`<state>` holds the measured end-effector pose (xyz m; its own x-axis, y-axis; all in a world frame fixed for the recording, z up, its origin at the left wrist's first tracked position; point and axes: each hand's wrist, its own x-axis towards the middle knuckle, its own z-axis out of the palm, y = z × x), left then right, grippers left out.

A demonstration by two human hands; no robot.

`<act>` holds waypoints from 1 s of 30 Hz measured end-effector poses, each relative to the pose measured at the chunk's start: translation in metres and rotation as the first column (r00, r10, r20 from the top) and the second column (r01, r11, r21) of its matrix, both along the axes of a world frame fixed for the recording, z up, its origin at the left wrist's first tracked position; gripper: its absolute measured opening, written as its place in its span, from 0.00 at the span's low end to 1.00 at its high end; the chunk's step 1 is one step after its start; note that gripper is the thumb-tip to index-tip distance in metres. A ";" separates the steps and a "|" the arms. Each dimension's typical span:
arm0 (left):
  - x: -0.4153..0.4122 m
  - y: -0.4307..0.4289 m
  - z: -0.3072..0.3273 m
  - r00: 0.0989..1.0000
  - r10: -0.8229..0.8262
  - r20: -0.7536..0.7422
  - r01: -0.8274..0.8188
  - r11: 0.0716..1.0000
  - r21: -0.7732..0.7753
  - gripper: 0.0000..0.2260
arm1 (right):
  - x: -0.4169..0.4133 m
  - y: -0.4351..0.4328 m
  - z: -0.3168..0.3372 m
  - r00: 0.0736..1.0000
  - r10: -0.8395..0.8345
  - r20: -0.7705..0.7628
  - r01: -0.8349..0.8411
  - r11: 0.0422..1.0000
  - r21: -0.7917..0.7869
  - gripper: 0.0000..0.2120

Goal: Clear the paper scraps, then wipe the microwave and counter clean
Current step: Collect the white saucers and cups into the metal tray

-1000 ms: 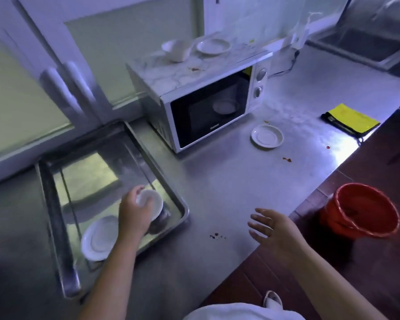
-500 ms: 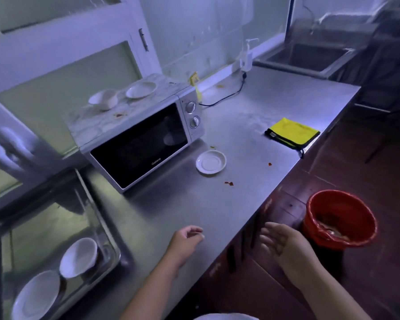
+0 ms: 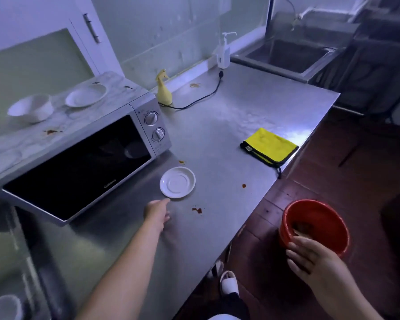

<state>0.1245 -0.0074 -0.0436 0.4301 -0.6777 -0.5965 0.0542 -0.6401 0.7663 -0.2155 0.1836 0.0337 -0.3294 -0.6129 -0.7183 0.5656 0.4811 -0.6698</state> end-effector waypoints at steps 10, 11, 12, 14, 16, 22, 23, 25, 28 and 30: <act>0.002 -0.074 -0.029 0.954 0.288 -0.082 -0.285 0.957 0.051 0.12 | 0.016 -0.137 -0.001 0.960 0.271 -0.067 -0.269 0.962 0.042 0.08; 0.001 -0.074 -0.026 0.950 0.301 -0.079 -0.300 0.954 0.020 0.12 | 0.022 -0.147 -0.003 0.951 0.302 -0.064 -0.300 0.953 0.045 0.08; 0.000 -0.071 -0.022 0.948 0.309 -0.081 -0.311 0.950 -0.015 0.11 | 0.027 -0.156 -0.004 0.940 0.337 -0.055 -0.334 0.941 0.049 0.08; -0.005 -0.061 -0.009 0.945 0.311 -0.101 -0.320 0.944 -0.084 0.11 | 0.035 -0.170 -0.004 0.912 0.410 -0.017 -0.409 0.911 0.046 0.08; -0.010 -0.046 0.004 0.948 0.287 -0.134 -0.306 0.939 -0.154 0.12 | 0.039 -0.184 -0.003 0.878 0.478 -0.014 -0.477 0.878 0.040 0.08; -0.023 0.016 0.043 0.939 0.266 -0.219 -0.315 0.920 -0.234 0.12 | 0.063 -0.230 -0.001 0.720 0.686 -0.107 -0.686 0.726 0.036 0.08; -0.025 0.027 0.050 0.926 0.292 -0.239 -0.347 0.907 -0.238 0.12 | 0.071 -0.235 0.001 0.679 0.726 -0.106 -0.729 0.684 0.021 0.08; -0.029 0.048 0.067 0.907 0.339 -0.251 -0.398 0.885 -0.242 0.12 | 0.088 -0.242 0.008 0.588 0.802 -0.107 -0.808 0.589 -0.027 0.08; -0.035 0.072 0.094 0.888 0.396 -0.235 -0.452 0.843 -0.290 0.11 | 0.113 -0.247 0.023 0.441 0.887 -0.137 -0.894 0.421 -0.153 0.07; -0.038 0.078 0.110 0.870 0.447 -0.208 -0.493 0.805 -0.330 0.11 | 0.127 -0.254 0.033 0.391 0.902 -0.181 -0.908 0.347 -0.233 0.09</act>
<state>0.0864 0.0711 0.0668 0.6960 -0.5856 -0.4155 0.3784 -0.1928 0.9054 -0.0885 -0.0703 0.0667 0.5334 -0.6936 -0.4842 -0.1171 0.5064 -0.8543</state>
